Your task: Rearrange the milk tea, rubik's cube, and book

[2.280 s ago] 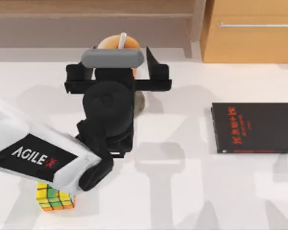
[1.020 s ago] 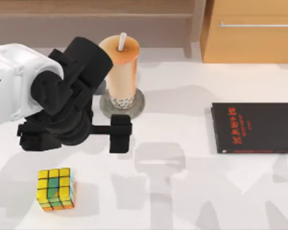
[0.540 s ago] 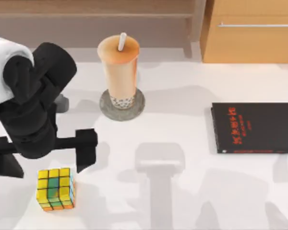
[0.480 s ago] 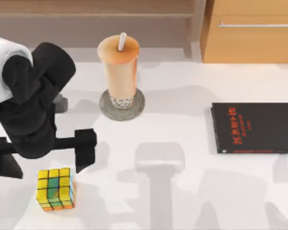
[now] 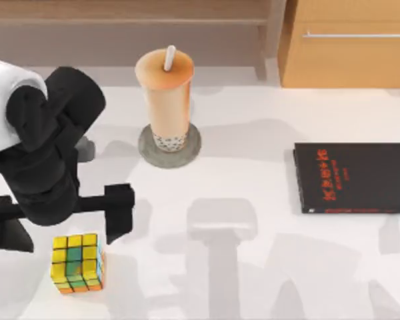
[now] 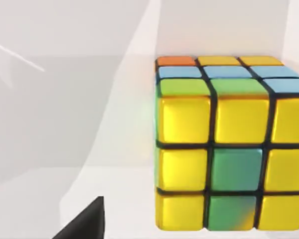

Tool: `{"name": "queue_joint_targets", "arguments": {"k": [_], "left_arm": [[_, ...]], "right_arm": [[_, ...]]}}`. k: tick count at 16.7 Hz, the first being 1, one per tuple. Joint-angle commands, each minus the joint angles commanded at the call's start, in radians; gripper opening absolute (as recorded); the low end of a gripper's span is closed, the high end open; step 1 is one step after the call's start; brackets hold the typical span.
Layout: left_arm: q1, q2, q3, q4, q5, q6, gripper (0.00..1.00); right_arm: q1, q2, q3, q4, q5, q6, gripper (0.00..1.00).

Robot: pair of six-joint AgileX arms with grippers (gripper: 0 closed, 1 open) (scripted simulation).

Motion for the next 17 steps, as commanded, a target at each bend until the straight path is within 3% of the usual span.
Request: {"name": "queue_joint_targets", "arguments": {"k": [5, 10, 17], "left_arm": [[0.003, 0.06, -0.118, 0.187, 0.0, 0.004, 1.0], [0.003, 0.072, -0.137, 0.212, 0.0, 0.004, 1.0], [0.003, 0.072, -0.137, 0.212, 0.0, 0.004, 0.47]], "right_arm": [[0.0, 0.0, 0.0, 0.0, 0.0, 0.0, 1.0], [0.0, 0.0, 0.0, 0.0, 0.0, 0.0, 1.0], [0.0, 0.0, 0.0, 0.0, 0.0, 0.0, 1.0]]}}
